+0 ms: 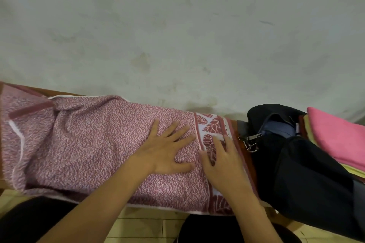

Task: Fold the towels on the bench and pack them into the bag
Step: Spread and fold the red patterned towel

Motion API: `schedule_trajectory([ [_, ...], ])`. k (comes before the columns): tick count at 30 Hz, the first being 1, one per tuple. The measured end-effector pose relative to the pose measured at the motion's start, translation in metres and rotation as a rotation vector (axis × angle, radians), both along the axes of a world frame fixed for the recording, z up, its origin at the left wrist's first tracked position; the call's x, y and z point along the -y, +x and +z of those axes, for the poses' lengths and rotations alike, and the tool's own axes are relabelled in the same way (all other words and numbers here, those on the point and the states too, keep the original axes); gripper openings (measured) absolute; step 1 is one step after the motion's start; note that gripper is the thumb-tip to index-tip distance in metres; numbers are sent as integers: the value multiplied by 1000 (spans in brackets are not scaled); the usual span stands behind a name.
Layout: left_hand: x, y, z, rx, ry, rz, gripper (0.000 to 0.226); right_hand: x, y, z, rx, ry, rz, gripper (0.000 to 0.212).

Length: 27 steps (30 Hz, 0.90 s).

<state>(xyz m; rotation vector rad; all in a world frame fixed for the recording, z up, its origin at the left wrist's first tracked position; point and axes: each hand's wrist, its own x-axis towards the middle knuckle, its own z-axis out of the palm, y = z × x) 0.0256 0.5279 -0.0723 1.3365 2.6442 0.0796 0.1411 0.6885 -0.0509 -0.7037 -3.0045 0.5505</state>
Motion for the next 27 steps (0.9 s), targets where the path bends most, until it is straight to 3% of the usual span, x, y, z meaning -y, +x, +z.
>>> schedule_trajectory([
  [3, 5, -1, 0, -4, -2, 4, 89, 2, -6, -10, 249, 54, -16, 76],
  [9, 25, -5, 4, 28, 123, 17, 88, 15, -10, -4, 293, 139, -85, 84],
  [12, 42, -8, 9, -14, 254, 64, 71, 35, -25, -3, 133, 163, 25, 77],
  [16, 70, -13, 16, -83, 398, 185, 56, 75, -50, -10, -151, 55, 346, 60],
  [20, 101, -17, 18, -109, 392, 308, 51, 115, -69, -19, -248, 73, 546, 56],
  [27, 165, -31, 32, -250, 325, 675, 39, 175, -89, -14, -462, -18, 649, 41],
])
